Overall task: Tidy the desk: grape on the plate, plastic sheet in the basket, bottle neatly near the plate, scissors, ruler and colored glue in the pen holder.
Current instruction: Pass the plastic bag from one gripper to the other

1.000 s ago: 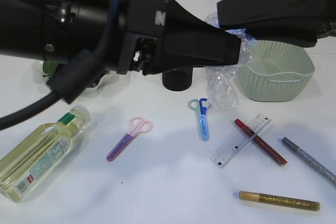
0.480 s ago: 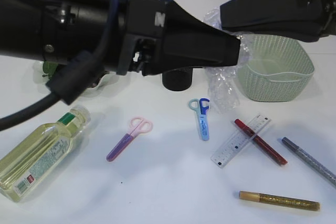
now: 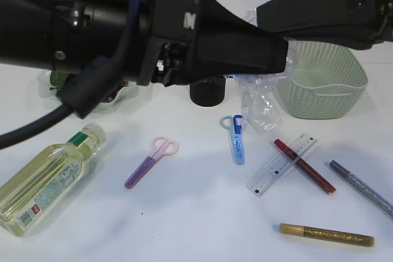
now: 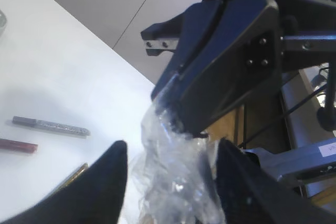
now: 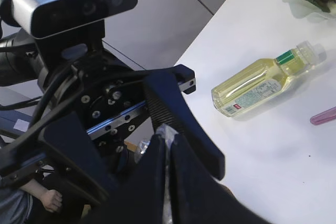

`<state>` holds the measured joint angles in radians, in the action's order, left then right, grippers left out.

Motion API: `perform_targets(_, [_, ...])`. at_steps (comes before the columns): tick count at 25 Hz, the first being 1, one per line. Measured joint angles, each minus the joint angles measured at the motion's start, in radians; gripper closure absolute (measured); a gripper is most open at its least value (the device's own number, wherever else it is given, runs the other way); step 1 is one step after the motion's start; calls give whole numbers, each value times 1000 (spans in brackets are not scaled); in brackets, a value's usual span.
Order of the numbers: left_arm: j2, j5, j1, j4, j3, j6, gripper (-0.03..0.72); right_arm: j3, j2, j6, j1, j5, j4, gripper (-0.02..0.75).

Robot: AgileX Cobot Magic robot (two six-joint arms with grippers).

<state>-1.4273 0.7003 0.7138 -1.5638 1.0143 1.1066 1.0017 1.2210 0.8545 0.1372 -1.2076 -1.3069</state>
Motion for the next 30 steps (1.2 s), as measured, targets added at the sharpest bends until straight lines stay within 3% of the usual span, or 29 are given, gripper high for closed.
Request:
perform_targets(3, [0, -8, 0, 0, 0, 0, 157, 0, 0, 0, 0, 0, 0, 722])
perform_targets(7, [0, -16, 0, 0, 0, 0, 83, 0, 0, 0, 0, 0, 0, 722])
perform_targets(18, [0, -10, -45, 3, 0, 6, 84, 0, 0, 0, 0, 0, 14, 722])
perform_targets(23, [0, 63, -49, 86, 0, 6, 100, 0, 0, 0, 0, 21, 16, 722])
perform_targets(30, [0, 181, -49, 195, 0, 6, 104, 0, 0, 0, 0, 172, 16, 722])
